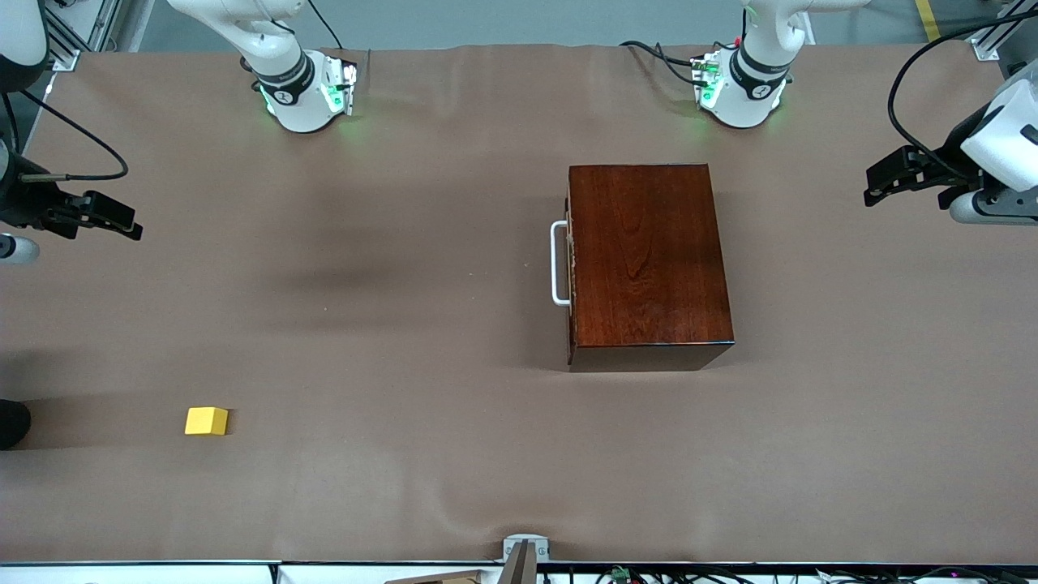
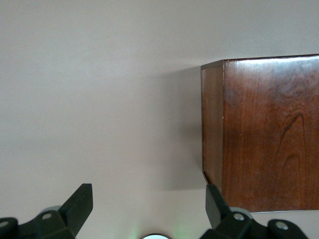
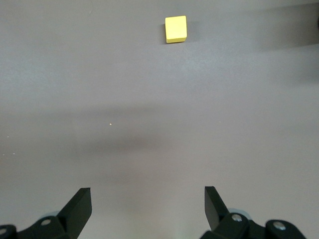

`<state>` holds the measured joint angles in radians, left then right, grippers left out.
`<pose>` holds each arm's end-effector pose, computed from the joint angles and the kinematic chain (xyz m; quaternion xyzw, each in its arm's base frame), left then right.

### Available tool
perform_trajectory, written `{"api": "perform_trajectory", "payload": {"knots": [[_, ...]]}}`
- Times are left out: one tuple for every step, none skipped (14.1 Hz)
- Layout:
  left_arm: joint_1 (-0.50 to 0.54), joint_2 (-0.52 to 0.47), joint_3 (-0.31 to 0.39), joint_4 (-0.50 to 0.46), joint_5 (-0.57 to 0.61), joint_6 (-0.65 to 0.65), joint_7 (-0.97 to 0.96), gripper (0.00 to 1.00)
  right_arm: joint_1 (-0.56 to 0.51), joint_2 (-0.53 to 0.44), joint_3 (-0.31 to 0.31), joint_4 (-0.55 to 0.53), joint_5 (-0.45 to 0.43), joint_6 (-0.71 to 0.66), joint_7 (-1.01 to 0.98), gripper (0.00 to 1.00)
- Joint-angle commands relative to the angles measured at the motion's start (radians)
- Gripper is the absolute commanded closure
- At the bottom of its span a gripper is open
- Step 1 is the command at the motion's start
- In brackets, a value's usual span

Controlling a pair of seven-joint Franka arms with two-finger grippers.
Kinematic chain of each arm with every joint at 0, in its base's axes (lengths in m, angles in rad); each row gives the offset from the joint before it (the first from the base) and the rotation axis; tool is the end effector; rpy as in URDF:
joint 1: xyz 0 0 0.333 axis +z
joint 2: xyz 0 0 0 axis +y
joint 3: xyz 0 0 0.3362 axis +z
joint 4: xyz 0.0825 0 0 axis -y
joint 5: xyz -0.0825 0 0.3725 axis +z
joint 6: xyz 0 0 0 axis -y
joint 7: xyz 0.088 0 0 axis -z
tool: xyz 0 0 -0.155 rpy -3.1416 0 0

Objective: Open drawer, take yellow block, close drawer

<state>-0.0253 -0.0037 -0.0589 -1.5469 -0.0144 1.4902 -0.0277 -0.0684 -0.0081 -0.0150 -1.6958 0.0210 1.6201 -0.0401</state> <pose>0.5289 -0.0470 0.6028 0.9992 -0.0286 -0.0269 0.0056 0.5351 -0.0416 0.5478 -0.9991 0.0225 0.0331 0.0126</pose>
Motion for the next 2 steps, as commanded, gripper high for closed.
{"api": "perform_trajectory", "payload": {"knots": [[0.001,0.005,-0.004,0.007,0.022,0.008,-0.014,0.00,-0.014,-0.013,0.010,-0.012,-0.012,0.001,0.006,0.00],[-0.001,0.004,-0.004,0.007,0.022,0.008,-0.014,0.00,-0.014,-0.013,0.010,-0.012,-0.012,0.001,0.006,0.00]]}}
